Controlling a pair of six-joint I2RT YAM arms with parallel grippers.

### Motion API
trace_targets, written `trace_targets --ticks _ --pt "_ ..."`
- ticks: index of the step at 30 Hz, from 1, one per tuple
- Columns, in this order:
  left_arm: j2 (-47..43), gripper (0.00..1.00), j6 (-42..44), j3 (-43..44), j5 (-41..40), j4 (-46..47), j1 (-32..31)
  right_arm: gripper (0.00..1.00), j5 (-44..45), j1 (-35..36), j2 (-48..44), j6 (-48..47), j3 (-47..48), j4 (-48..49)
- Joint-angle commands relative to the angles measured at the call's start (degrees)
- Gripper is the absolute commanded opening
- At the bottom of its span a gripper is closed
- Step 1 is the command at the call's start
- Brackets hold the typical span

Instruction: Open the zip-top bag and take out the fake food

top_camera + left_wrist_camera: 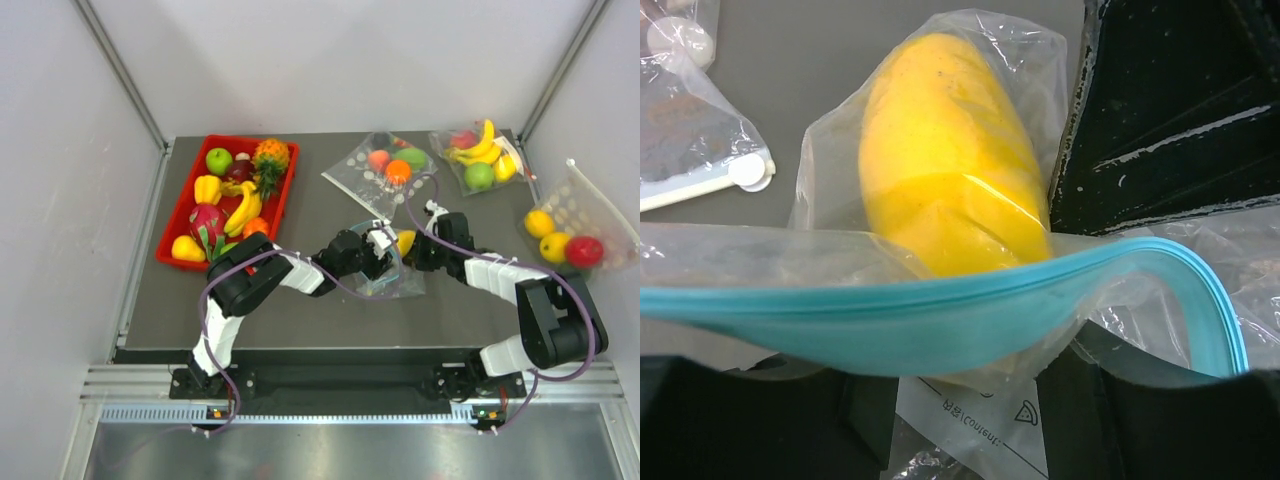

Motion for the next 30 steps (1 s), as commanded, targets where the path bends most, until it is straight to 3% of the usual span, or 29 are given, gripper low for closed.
trace_targets --ticks 1,8,18,26,30 --pt "-2.3 0.13 -0.8 0.7 2.8 3.9 0.1 0.0 -0.2 1.4 -1.7 -0.6 0.1 0.5" --pt "-11.2 0.03 -2.6 -7.4 4.7 2.2 0.1 0.0 2.7 -2.8 -5.0 -0.4 0.3 -1.5" --pt "-18.4 0.03 -3.2 -9.4 10.4 -9.8 0.1 0.0 2.1 -8.0 -6.1 -1.4 0.0 -1.7" --pt "-22.3 0.02 -4.2 -12.8 11.3 -11.7 0.0 0.0 1.5 -9.0 -7.5 -1.6 -0.3 -1.9" --pt "-21.7 0.06 -5.0 -13.6 10.5 -8.0 -0.5 0.0 0.0 -9.1 -9.0 -1.6 -0.9 -1.9"
